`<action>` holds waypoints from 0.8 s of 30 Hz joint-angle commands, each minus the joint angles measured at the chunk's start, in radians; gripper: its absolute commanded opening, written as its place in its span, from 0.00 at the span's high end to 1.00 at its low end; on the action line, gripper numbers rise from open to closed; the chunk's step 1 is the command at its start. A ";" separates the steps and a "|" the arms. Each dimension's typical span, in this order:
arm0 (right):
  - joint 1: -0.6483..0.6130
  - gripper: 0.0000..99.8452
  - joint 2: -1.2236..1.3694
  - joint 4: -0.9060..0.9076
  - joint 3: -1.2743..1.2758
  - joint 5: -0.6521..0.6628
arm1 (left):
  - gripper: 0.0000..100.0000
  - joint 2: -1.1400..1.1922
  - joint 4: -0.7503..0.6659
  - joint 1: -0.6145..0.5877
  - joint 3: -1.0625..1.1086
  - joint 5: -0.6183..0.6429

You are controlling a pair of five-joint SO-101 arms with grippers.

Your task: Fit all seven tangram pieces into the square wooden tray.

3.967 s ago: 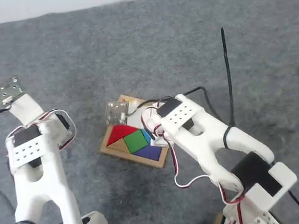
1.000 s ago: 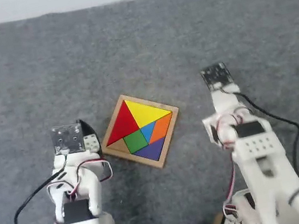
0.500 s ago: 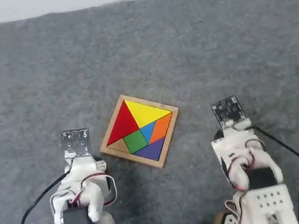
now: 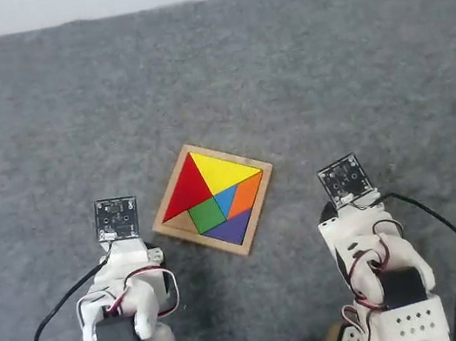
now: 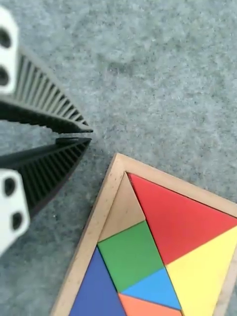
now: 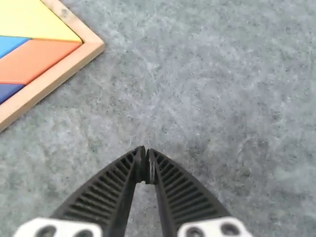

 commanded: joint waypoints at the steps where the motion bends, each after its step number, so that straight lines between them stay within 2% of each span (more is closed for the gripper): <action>1: -0.010 0.99 0.010 0.005 0.014 0.011 | 0.98 -0.020 0.002 0.006 -0.013 -0.005; 5: -0.004 0.99 0.019 0.016 0.014 0.008 | 0.98 -0.020 0.002 0.006 -0.013 -0.005; 15: -0.010 0.99 0.010 0.223 0.012 0.009 | 0.98 -0.020 0.002 0.006 -0.013 -0.005; 24: -0.005 0.99 0.010 0.225 0.012 0.008 | 0.98 -0.020 0.002 0.006 -0.013 -0.005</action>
